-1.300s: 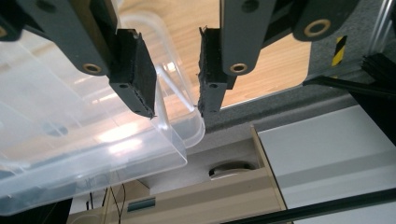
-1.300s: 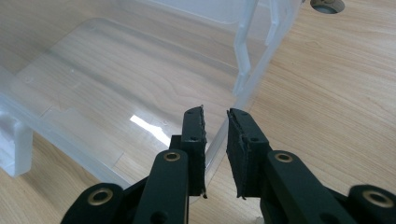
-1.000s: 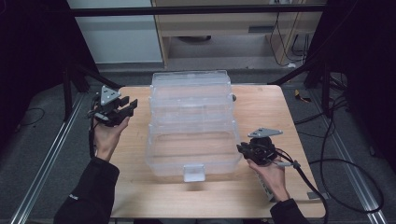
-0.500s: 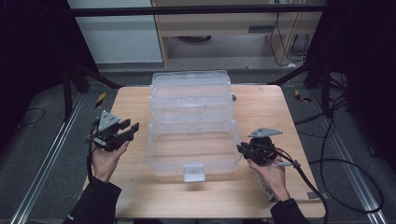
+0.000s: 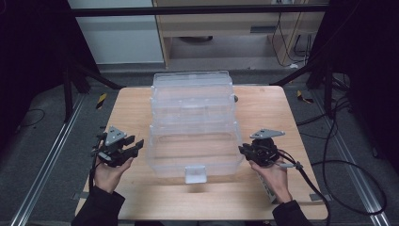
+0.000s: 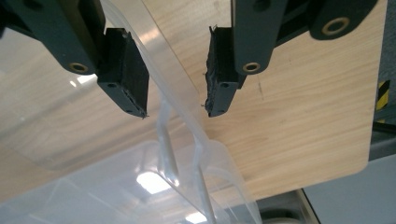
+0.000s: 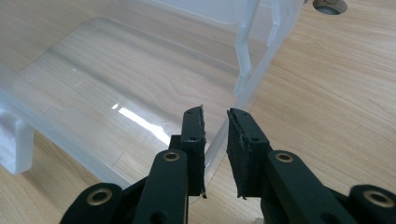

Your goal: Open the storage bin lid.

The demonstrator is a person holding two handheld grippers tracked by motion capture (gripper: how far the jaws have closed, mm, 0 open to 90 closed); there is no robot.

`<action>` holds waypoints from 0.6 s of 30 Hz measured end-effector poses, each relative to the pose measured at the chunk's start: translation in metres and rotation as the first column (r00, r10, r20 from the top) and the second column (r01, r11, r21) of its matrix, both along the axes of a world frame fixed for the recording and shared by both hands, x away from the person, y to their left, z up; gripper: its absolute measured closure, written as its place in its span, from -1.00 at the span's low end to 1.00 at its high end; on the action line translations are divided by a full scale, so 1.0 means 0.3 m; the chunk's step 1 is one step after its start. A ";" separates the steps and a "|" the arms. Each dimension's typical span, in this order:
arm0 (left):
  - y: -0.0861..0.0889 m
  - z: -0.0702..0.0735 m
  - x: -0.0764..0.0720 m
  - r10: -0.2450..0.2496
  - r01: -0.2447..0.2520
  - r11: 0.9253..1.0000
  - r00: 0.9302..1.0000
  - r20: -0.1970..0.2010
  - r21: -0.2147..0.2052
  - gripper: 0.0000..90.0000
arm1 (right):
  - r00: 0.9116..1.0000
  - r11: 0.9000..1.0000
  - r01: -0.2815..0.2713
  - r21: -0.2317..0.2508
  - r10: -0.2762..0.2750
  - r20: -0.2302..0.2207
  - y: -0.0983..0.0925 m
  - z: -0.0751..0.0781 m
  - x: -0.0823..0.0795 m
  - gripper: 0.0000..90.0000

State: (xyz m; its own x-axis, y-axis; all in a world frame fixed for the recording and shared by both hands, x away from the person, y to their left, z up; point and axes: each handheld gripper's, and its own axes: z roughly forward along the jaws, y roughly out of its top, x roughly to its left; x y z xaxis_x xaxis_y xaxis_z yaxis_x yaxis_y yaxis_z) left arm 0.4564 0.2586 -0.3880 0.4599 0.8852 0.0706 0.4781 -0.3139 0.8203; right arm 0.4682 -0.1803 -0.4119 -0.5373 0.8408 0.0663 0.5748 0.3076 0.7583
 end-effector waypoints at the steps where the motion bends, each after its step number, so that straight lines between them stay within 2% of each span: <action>1: -0.003 -0.006 -0.004 -0.007 0.007 1.000 1.000 -0.009 -0.003 0.29 | 1.000 1.000 0.000 -0.001 0.000 0.002 0.000 0.000 0.000 0.70; 8: -0.034 -0.063 0.001 -0.045 0.046 0.999 0.997 -0.059 0.019 0.31 | 1.000 1.000 -0.001 -0.002 0.001 0.004 0.000 -0.001 0.000 0.70; 18: -0.058 -0.093 0.017 -0.056 0.059 0.998 0.995 -0.087 0.027 0.40 | 1.000 1.000 0.001 0.000 -0.001 0.007 0.000 -0.002 -0.001 0.71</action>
